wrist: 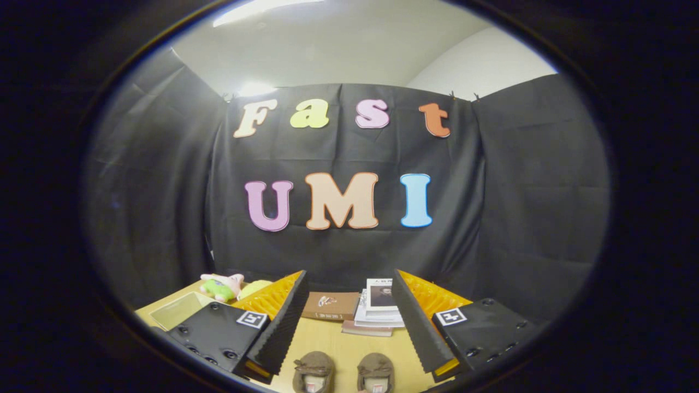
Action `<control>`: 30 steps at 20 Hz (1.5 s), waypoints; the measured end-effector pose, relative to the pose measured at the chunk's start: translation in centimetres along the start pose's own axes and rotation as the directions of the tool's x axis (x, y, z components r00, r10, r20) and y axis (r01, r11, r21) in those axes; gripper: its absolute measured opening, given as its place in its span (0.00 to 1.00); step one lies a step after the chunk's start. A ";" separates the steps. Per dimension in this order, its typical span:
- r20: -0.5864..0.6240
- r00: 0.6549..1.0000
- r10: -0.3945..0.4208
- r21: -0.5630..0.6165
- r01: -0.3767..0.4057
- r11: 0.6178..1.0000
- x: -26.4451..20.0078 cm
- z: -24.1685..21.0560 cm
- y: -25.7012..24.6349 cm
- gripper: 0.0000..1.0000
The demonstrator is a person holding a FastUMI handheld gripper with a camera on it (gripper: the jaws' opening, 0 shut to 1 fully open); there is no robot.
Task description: Open the storage box then place both shoes into the box .Put the left shoe in first, then the right shoe, with the right side of both shoes facing outward in a uniform manner.
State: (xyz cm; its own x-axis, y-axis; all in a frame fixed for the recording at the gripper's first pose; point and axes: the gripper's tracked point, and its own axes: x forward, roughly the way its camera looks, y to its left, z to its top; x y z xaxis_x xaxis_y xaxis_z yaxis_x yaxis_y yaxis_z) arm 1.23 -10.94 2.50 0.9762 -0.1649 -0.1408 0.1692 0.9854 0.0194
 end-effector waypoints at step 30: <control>-0.778 0.598 0.193 0.050 -0.247 0.968 -3.1 -36.1 3.8 0.75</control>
State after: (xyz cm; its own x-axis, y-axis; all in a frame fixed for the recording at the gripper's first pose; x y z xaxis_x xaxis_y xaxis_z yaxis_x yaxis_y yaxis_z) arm -6.07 -5.16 -32.69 0.5107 0.1248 -0.8506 -0.0711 0.9921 0.1029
